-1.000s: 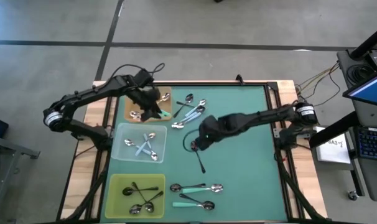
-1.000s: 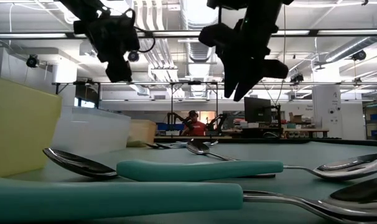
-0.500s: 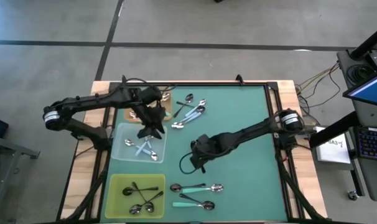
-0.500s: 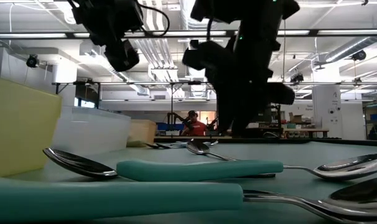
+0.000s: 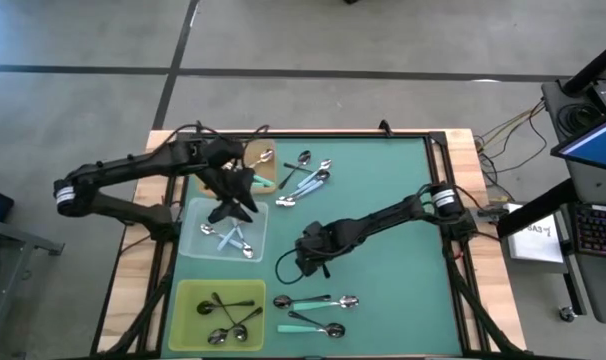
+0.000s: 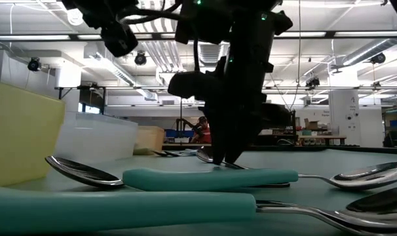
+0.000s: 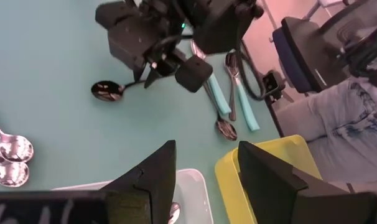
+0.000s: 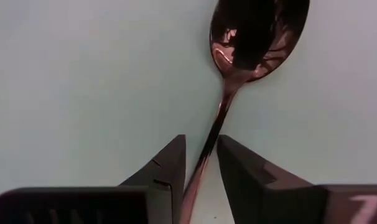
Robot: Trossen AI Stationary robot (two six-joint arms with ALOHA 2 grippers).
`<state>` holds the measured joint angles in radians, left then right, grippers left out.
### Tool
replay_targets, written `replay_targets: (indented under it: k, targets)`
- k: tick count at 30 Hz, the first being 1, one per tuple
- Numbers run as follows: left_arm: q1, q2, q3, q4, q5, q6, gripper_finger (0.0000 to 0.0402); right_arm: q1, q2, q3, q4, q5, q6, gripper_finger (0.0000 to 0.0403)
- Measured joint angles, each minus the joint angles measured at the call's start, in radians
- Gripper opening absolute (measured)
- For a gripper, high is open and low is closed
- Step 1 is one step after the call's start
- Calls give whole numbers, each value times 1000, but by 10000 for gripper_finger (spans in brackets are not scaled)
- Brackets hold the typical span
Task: Sort silverware by color (type)
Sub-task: Put the black spoon into the yellow bin
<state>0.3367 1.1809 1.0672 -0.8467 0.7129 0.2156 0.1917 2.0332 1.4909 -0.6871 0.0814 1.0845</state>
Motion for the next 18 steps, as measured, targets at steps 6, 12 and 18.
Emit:
replay_targets:
  k: [6, 12, 18]
  targets:
    - [0, -89, 0, 2, -22, -26, 155, -9, 22, 12, -22, -1, -31, 57]
    - [0, -200, 0, 104, -15, -72, 155, -41, 14, 10, -37, -29, -102, 12]
    - [0, -297, 0, 174, -82, -76, 155, -87, 1, 27, -39, -26, -172, 10]
